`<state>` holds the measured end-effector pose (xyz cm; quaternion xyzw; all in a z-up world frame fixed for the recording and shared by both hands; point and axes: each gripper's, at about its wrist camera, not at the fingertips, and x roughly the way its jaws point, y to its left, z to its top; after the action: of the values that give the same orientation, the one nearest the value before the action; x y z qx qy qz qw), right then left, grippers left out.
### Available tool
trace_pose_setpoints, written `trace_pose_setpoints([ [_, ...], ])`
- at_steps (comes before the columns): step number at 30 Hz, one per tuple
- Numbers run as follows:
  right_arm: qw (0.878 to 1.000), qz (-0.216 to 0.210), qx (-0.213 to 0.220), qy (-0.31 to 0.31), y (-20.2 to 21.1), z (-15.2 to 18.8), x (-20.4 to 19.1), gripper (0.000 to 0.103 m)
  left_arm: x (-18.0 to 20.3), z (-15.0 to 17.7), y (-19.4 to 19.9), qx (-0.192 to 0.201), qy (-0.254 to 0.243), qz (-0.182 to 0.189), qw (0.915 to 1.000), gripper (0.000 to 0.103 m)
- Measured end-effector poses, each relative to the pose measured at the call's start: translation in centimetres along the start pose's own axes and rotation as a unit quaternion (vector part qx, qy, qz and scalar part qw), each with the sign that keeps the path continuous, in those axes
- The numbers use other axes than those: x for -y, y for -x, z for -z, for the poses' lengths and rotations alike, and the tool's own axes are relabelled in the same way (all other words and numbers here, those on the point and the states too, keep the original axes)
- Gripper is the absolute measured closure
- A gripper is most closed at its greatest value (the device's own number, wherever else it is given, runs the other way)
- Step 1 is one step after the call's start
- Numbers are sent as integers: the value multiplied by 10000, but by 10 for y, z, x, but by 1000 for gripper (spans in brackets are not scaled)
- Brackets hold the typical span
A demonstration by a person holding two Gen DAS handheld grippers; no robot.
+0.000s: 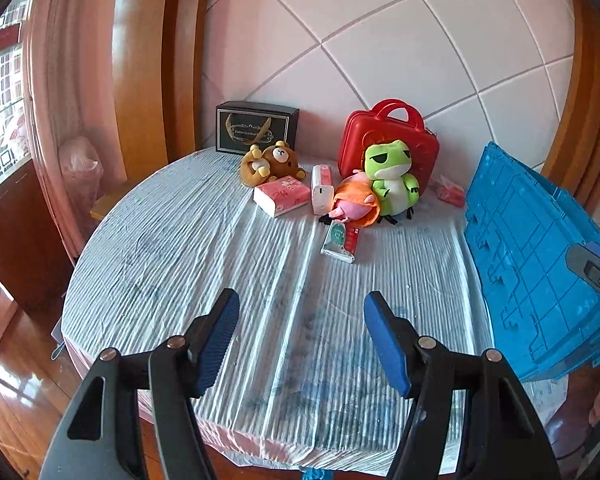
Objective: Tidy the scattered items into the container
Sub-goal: 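Move both tools back from the crate toward the remaining items, then grasp the red-and-white medicine box with the left tool while the right tool grasps the pink pig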
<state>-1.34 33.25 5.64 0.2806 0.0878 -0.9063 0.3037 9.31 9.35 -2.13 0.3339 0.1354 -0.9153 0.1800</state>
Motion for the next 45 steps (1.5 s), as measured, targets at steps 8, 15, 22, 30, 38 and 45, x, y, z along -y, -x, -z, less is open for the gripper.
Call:
trace_pose_setpoints([
  [8,9992,-339,-145,-150,-68,-18,6,0,6,-35,-46,-74,-101,-126,9998,39],
  [15,9978,-341,-467,-326,-134,-27,38,0,29,-50,-122,-584,-217,-109,9980,39],
  [22,9921,-176,-1049,-672,-202,-17,65,0,51,-57,-223,-1242,-576,188,9904,39],
  [30,9854,150,-1364,-1008,-273,-1,80,0,76,-64,-341,-1655,-914,587,9802,39],
  [38,9797,350,-1519,-1263,-332,13,95,0,103,-54,-417,-1709,-1389,590,9737,39],
  [45,9781,222,-1665,-1227,-374,1,87,0,83,-62,-430,-1463,-1402,557,9777,34],
])
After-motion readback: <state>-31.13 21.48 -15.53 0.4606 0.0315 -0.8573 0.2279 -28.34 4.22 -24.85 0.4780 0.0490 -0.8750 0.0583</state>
